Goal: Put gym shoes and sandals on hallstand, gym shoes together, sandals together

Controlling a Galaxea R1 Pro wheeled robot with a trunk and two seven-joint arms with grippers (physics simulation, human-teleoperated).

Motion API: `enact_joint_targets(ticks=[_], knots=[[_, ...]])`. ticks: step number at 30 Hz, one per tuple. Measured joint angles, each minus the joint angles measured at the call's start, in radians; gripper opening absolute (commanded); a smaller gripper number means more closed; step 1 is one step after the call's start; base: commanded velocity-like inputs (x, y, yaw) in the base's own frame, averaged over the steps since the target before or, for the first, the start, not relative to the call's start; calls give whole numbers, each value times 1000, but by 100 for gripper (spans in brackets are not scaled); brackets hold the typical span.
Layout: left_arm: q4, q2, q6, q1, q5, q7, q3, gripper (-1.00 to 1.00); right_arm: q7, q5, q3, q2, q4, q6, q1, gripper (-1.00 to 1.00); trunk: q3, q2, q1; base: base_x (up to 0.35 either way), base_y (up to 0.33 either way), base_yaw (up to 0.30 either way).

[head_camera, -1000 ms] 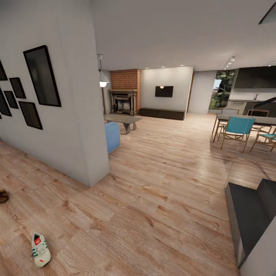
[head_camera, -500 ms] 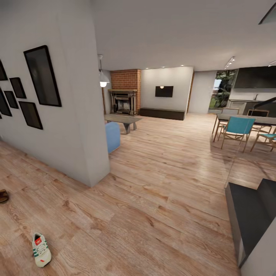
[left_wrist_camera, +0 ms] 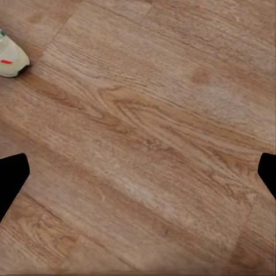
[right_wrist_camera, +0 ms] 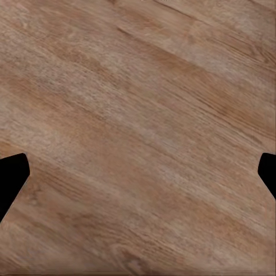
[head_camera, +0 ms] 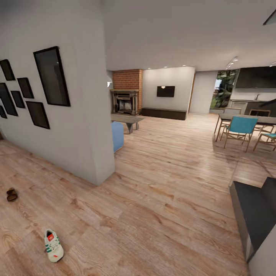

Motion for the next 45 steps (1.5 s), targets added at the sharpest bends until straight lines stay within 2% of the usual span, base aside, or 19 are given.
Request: enact_joint_targets(ticks=[13,25,32,45], knots=[[2,1,0,1,2,0,2,100,-5,0,1,5,3,0,0,100,-8,0,0,-2,302,214],[2,7,1,0,4,0,7,100,-5,0,2,7,3,0,0,100,-19,0,0,130,304,242],[2,7,-3,0,32,-1,36,100,-5,0,2,8,3,0,0,100,-26,0,0,116,304,243],[3,8,-4,0,41,-1,42,100,-5,0,2,8,3,0,0,100,-38,0,-1,127,304,233]])
